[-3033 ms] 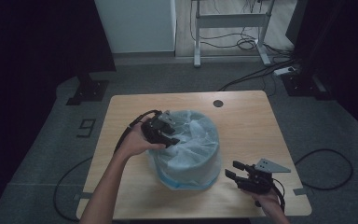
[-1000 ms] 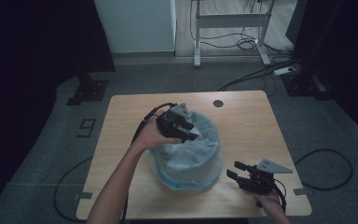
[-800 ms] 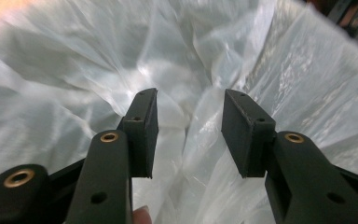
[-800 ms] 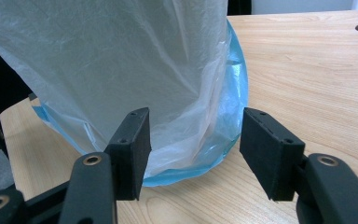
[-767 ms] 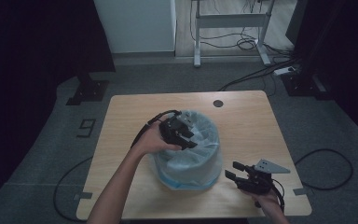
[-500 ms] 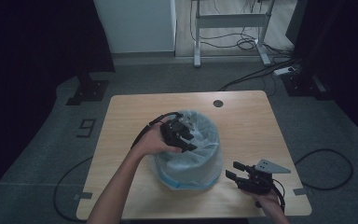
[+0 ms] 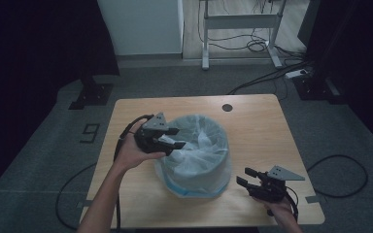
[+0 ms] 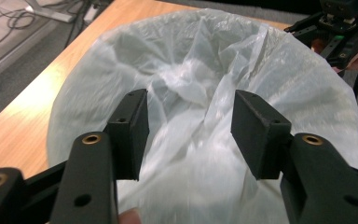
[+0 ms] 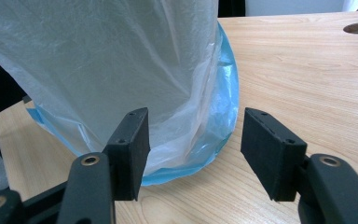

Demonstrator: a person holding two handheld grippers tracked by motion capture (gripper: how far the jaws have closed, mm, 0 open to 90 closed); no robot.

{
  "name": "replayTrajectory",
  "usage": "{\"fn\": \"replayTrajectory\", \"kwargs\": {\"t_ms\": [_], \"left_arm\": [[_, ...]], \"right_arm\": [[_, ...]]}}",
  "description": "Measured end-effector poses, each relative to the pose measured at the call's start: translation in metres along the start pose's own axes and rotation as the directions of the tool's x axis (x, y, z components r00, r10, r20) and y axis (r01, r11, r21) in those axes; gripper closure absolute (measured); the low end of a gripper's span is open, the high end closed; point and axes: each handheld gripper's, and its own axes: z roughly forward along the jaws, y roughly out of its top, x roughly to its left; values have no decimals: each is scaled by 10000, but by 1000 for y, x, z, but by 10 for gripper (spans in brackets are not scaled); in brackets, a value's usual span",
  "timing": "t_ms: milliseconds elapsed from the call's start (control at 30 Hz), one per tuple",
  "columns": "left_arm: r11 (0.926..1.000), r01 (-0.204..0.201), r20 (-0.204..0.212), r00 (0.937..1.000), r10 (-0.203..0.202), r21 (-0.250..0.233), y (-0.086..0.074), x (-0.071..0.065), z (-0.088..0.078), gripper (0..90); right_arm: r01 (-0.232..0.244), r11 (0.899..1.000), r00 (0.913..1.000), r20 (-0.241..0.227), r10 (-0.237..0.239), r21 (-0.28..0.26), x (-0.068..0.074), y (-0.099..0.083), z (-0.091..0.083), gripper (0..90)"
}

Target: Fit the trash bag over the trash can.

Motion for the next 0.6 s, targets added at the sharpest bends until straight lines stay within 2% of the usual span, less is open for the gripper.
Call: {"fn": "replayTrajectory", "kwargs": {"t_ms": [100,233,367,467,600], "left_arm": [[9997,228,-217,9995,-230,-103,-14,0,-5,443],[9971,556,-405,9975,-578,-527,-30,0,-13,435],[9911,815,-580,9944,-880,-1050,-43,-3,-22,424],[9837,975,-717,9914,-1093,-1510,-54,-8,-29,415],[9773,1148,-927,9868,-1328,-1781,-67,-14,-40,410]], "right_arm": [[39,10000,10000,17,-39,16,0,0,0,406],[48,10000,10000,42,-49,82,0,-1,1,403],[56,9999,10000,78,-57,98,0,-2,2,400],[99,9999,9999,119,-100,125,0,-2,1,398],[111,9999,9997,204,-113,81,-1,-2,-1,397]]}}
